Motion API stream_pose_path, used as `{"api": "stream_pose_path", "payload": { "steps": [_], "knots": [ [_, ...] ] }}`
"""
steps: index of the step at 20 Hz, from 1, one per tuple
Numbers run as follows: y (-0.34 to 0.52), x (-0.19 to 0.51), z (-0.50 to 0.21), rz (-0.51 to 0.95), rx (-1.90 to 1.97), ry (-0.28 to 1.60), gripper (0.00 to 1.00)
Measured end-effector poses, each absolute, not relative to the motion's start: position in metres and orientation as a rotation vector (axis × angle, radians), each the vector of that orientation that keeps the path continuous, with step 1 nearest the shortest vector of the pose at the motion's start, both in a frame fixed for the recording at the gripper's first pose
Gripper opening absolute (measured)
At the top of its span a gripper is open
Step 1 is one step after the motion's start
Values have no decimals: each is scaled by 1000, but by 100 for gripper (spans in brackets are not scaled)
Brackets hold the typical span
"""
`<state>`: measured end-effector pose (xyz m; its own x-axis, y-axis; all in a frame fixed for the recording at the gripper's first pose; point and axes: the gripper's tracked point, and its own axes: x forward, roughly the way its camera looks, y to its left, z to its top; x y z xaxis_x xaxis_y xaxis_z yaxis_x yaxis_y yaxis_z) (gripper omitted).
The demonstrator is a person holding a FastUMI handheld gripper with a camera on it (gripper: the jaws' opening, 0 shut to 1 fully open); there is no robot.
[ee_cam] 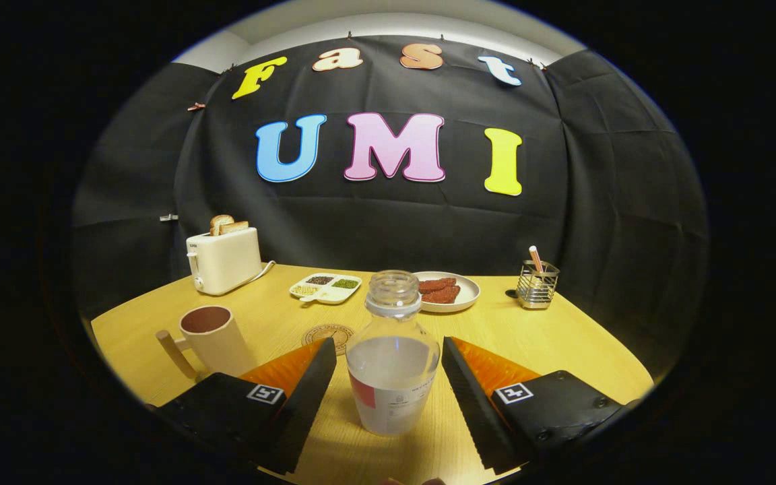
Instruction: Take the bottle from table, then pour the juice into the cup, finally place the bottle on the coaster
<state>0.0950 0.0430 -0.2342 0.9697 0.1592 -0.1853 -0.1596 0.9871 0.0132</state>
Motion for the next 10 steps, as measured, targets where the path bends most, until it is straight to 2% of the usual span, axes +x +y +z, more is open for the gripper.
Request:
{"api": "stream_pose_path", "payload": {
  "steps": [6, 8, 10],
  "knots": [
    [44, 99, -244, 145, 31, 190, 96],
    [45, 102, -246, 139, 36, 193, 88],
    [44, 107, -248, 132, 41, 193, 87]
  ]
}}
